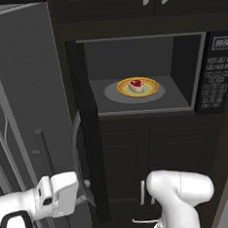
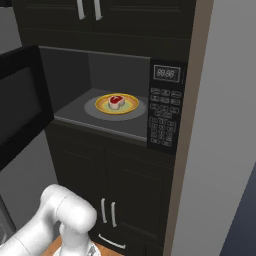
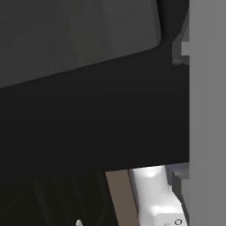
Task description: Transport the steak from the fridge to the microwave and turn on the microwave.
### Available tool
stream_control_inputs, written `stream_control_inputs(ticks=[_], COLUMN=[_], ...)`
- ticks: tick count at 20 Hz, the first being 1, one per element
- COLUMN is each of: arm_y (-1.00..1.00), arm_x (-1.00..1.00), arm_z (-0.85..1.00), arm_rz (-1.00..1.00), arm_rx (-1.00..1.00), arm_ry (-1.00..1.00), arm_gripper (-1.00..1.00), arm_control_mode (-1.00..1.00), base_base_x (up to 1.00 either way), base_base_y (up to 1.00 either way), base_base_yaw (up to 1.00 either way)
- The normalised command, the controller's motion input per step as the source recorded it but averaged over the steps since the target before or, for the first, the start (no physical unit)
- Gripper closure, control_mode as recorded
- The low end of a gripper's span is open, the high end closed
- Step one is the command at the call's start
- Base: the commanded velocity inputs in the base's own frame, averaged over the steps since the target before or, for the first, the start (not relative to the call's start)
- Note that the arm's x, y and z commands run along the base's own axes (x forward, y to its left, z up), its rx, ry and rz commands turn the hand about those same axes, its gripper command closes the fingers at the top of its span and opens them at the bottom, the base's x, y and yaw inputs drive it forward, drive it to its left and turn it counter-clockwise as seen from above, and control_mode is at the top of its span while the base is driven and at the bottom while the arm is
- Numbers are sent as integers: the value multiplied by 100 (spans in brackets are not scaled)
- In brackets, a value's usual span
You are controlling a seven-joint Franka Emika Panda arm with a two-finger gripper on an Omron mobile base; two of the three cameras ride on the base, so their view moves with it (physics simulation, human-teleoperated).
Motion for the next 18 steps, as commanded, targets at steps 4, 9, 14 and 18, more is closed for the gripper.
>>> stream_control_inputs(ticks=[4, 9, 14, 18], arm_y=[-75, -82, -78, -74], arm_x=[-29, -1, 3, 24], arm_z=[18, 0, 2, 1], arm_rz=[0, 0, 0, 0], arm_rx=[30, 29, 30, 29], arm_ry=[-4, 0, 0, -1], arm_gripper=[-100, -100, -100, -100], arm_control_mode=[-100, -100, -100, -100], base_base_x=[0, 0, 0, 0], base_base_y=[0, 0, 0, 0], base_base_yaw=[0, 0, 0, 0])
